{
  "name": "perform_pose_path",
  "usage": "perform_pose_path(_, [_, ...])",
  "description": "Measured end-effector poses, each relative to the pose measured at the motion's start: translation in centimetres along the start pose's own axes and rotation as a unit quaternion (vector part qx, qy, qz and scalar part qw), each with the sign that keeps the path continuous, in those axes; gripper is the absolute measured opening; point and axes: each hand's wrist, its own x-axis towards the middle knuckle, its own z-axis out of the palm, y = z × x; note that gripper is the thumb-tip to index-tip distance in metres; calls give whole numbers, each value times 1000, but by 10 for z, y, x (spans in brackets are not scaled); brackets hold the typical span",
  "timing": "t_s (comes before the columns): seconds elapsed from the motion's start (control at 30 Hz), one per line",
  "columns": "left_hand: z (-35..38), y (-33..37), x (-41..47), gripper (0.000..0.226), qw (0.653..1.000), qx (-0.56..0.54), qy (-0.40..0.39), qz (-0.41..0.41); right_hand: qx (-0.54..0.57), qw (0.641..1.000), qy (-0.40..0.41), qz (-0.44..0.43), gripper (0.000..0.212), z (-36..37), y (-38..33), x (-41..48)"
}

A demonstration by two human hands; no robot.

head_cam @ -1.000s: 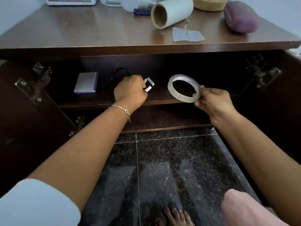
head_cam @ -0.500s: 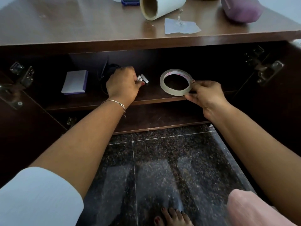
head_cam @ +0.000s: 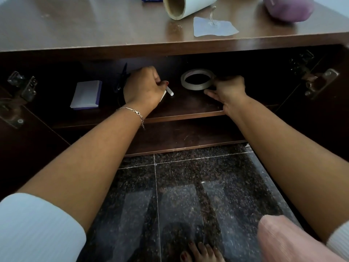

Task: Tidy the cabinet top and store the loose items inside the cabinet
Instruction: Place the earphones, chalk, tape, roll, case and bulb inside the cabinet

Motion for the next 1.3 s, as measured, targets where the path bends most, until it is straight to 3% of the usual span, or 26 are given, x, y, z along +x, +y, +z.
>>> perform_pose_path(0.2, [-2,2,0,21,1000,-10,-5,1,-54,999,2,2,32,0,5,5])
perform_pose_path(0.47, [-9,5,-17,22,999,-39,-6,14,-80,995,-68,0,36,-11,4,-16])
perform_pose_path(1.0, [-107,72,-90,25,974,-180,-16,140,-121,955,-171,-211,10,-52,-79,-143])
perform_pose_path(1.1, [-121,86,-80,22,965,-215,17,146,-150,922,-126,-333,5,-47,-91,-150])
perform_pose_path(1.2, [-127,94,-52,15,959,-245,65,126,-255,846,-64,-464,14,-41,-97,-142])
perform_pose_path(1.27, [-124,95,-31,17,960,-245,91,102,-331,801,-47,-497,29,-37,-98,-130])
perform_pose_path(1.3, [-120,95,-21,28,963,-237,97,89,-350,795,-48,-492,35,-36,-97,-125])
